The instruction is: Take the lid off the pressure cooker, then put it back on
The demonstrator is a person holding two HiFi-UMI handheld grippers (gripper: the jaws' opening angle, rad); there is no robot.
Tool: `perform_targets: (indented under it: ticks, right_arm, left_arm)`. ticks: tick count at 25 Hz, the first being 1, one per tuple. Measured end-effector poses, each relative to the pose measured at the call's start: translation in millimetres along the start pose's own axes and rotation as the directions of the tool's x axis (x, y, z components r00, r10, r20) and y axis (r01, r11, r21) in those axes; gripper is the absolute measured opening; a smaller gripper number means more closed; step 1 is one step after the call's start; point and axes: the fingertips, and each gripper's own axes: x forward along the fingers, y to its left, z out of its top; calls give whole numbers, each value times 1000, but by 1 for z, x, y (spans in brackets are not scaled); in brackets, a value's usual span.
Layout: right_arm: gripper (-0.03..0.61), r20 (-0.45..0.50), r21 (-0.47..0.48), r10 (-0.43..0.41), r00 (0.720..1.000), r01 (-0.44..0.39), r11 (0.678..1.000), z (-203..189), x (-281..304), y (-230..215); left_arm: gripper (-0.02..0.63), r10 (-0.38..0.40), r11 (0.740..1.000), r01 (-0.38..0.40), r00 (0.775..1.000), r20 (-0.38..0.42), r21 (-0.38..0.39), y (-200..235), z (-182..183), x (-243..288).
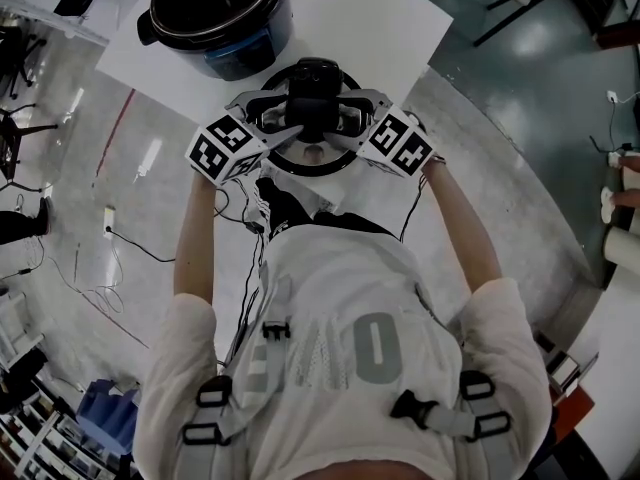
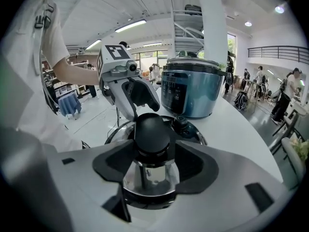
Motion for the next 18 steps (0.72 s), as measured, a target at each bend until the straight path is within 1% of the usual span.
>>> perform_targets:
  ticks: [3,6,8,10,11,12,13,15,17,18]
  right_arm:
    - [283,37,-4,-28,999,28,1000,13,-14,-7]
    - [282,132,13,-90,987,89,996,39,-36,-22]
    - [281,212,33,-152,965,149,988,63,-55,-35]
    - [281,297,63,-227,927,218,974,90,-78,-46]
    - [282,340,85,-269,901,256,963,103,-90,-51]
    - [282,378,109,-315,870,296,949,114,-102,-55]
    - [282,410,132,-362,837,339,932,124,-114,-59]
    - [285,459,175,-451,766,419,891,139,-134,-63]
    - [285,497,227,-520,695,474,851,147,-152,-64]
    - [286,510,256,-545,666,487,835,148,-160,-64]
  left_arm:
    - [244,60,998,-60,997,49,1,11,20,-19]
    - [244,104,994,-108,989,108,27,19,49,-38]
    - [244,135,989,-143,977,167,39,22,73,-50]
    - [244,184,977,-203,953,241,57,23,101,-63]
    - [244,217,967,-245,933,286,65,23,116,-70]
    - [244,252,955,-289,908,335,67,23,131,-78]
    - [243,286,940,-334,877,387,62,24,145,-87]
    - [242,352,909,-416,799,488,25,22,172,-105]
    - [242,410,882,-469,711,572,-50,19,190,-122]
    - [243,442,867,-489,666,601,-97,17,195,-129]
